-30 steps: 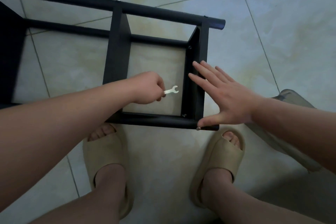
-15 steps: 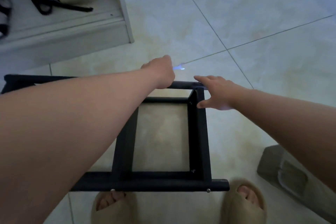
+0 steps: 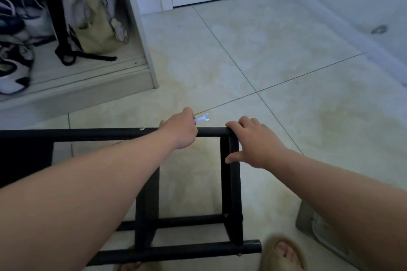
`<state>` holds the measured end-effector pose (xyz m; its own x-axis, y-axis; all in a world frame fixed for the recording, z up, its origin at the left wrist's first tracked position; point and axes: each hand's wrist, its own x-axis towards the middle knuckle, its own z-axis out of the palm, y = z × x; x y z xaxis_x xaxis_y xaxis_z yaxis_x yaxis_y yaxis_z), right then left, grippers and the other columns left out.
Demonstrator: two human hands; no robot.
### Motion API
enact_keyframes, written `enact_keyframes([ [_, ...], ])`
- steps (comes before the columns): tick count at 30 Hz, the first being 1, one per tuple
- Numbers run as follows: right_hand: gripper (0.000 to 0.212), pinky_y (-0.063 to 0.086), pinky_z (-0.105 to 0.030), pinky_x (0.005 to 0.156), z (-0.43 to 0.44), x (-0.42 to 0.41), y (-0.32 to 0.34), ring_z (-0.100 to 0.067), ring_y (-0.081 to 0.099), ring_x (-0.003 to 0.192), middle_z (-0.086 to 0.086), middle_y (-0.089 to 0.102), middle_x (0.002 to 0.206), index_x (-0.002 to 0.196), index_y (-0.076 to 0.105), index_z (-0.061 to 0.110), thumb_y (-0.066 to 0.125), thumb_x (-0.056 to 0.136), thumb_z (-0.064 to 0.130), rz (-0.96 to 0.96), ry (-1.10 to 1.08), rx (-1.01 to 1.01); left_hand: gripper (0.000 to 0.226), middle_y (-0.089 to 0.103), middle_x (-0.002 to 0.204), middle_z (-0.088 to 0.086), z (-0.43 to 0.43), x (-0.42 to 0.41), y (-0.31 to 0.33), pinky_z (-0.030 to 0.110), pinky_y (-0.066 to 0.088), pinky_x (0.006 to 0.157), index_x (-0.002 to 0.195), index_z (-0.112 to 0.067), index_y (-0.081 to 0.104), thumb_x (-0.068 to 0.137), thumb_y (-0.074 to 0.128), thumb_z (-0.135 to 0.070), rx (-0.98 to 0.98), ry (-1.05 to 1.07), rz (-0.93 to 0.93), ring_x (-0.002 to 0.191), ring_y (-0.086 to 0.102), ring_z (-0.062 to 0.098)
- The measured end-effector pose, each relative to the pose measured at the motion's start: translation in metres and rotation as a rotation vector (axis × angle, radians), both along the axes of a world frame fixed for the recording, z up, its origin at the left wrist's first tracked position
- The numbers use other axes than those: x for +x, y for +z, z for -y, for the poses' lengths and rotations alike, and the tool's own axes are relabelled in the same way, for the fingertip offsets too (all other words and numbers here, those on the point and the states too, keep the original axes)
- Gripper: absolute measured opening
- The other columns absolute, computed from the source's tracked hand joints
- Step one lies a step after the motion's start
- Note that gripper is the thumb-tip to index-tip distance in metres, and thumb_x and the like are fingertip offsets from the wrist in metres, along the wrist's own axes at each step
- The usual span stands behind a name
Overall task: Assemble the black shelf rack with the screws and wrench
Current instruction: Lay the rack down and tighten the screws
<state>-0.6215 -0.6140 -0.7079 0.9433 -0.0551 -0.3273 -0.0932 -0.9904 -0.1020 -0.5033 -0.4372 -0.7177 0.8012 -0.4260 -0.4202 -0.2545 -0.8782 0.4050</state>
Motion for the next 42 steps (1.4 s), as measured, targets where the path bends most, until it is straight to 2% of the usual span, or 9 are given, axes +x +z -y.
enact_keyframes([
  [10, 0.036, 0.043, -0.036, 0.084, -0.072, -0.141, 0.081, -0.028, 0.050, 0.107, -0.003, 0.055, 0.120, 0.129, 0.056, 0.018, 0.065, 0.096, 0.026, 0.291, -0.034, 0.034, 0.015, 0.060, 0.101, 0.007, -0.066, -0.143, 0.096, 0.039, 0.043, 0.079, 0.111, -0.013, 0.045, 0.098, 0.038, -0.010, -0.018, 0.037, -0.012, 0.093, 0.056, 0.030],
  [18, 0.032, 0.039, -0.034, 0.053, -0.136, -0.248, 0.082, -0.032, 0.057, 0.069, -0.007, 0.061, 0.081, 0.087, 0.064, 0.009, 0.086, 0.065, 0.008, 0.473, -0.072, -0.075, 0.006, 0.058, 0.084, -0.001, -0.116, -0.256, 0.079, 0.037, 0.034, 0.073, 0.102, -0.023, 0.042, 0.104, 0.040, -0.017, -0.060, 0.091, 0.139, 0.074, 0.050, 0.018],
  [22, 0.031, 0.041, -0.035, 0.060, -0.153, -0.289, 0.068, -0.031, 0.059, 0.080, -0.006, 0.061, 0.091, 0.097, 0.062, 0.010, 0.083, 0.077, 0.019, 0.336, -0.099, -0.073, 0.007, 0.054, 0.087, 0.001, -0.133, -0.291, 0.063, 0.035, 0.034, 0.070, 0.100, -0.026, 0.041, 0.104, 0.039, -0.020, -0.070, 0.072, 0.143, 0.079, 0.046, 0.021],
  [25, 0.030, 0.037, -0.033, 0.070, -0.164, -0.308, 0.057, -0.028, 0.054, 0.100, -0.003, 0.056, 0.110, 0.115, 0.052, 0.015, 0.065, 0.092, 0.029, 0.200, -0.120, -0.032, 0.006, 0.054, 0.090, 0.002, -0.142, -0.308, 0.054, 0.036, 0.036, 0.072, 0.100, -0.027, 0.040, 0.103, 0.039, -0.022, -0.051, 0.035, 0.127, 0.085, 0.047, 0.024],
  [31, 0.040, 0.042, -0.032, 0.071, -0.181, -0.332, 0.052, -0.025, 0.051, 0.107, 0.000, 0.052, 0.116, 0.120, 0.042, 0.018, 0.067, 0.091, 0.030, 0.068, -0.166, 0.079, 0.009, 0.060, 0.099, 0.004, -0.155, -0.331, 0.047, 0.038, 0.036, 0.078, 0.103, -0.025, 0.041, 0.099, 0.040, -0.017, 0.017, 0.004, 0.020, 0.093, 0.049, 0.027],
  [34, 0.041, 0.038, -0.033, 0.069, -0.180, -0.335, 0.055, -0.024, 0.052, 0.103, 0.005, 0.046, 0.106, 0.105, 0.034, 0.025, 0.072, 0.089, 0.031, -0.010, -0.168, 0.179, 0.011, 0.064, 0.099, 0.002, -0.161, -0.341, 0.049, 0.038, 0.034, 0.079, 0.104, -0.022, 0.043, 0.097, 0.043, -0.014, 0.065, -0.020, 0.034, 0.092, 0.052, 0.026],
  [37, 0.049, 0.047, -0.037, 0.072, -0.176, -0.334, 0.060, -0.023, 0.054, 0.101, 0.008, 0.047, 0.104, 0.099, 0.032, 0.029, 0.078, 0.084, 0.038, -0.098, -0.170, 0.218, 0.011, 0.065, 0.098, 0.003, -0.165, -0.346, 0.051, 0.039, 0.037, 0.081, 0.106, -0.019, 0.047, 0.096, 0.045, -0.015, 0.091, -0.028, 0.027, 0.094, 0.056, 0.027],
  [39, 0.059, 0.052, -0.043, 0.081, -0.176, -0.334, 0.063, -0.025, 0.052, 0.108, 0.004, 0.051, 0.114, 0.109, 0.037, 0.028, 0.082, 0.077, 0.047, -0.118, -0.177, 0.200, 0.012, 0.065, 0.100, 0.003, -0.168, -0.347, 0.054, 0.038, 0.036, 0.081, 0.108, -0.018, 0.049, 0.097, 0.044, -0.015, 0.109, -0.035, -0.015, 0.094, 0.057, 0.027],
  [42, 0.113, 0.043, -0.046, 0.107, -0.179, -0.336, 0.065, -0.031, 0.035, 0.137, -0.007, 0.035, 0.148, 0.151, 0.021, 0.025, 0.083, 0.065, 0.065, -0.103, -0.159, 0.058, 0.013, 0.064, 0.101, 0.004, -0.173, -0.348, 0.057, 0.037, 0.036, 0.080, 0.107, -0.018, 0.050, 0.097, 0.042, -0.015, 0.137, -0.042, -0.085, 0.091, 0.056, 0.025],
])
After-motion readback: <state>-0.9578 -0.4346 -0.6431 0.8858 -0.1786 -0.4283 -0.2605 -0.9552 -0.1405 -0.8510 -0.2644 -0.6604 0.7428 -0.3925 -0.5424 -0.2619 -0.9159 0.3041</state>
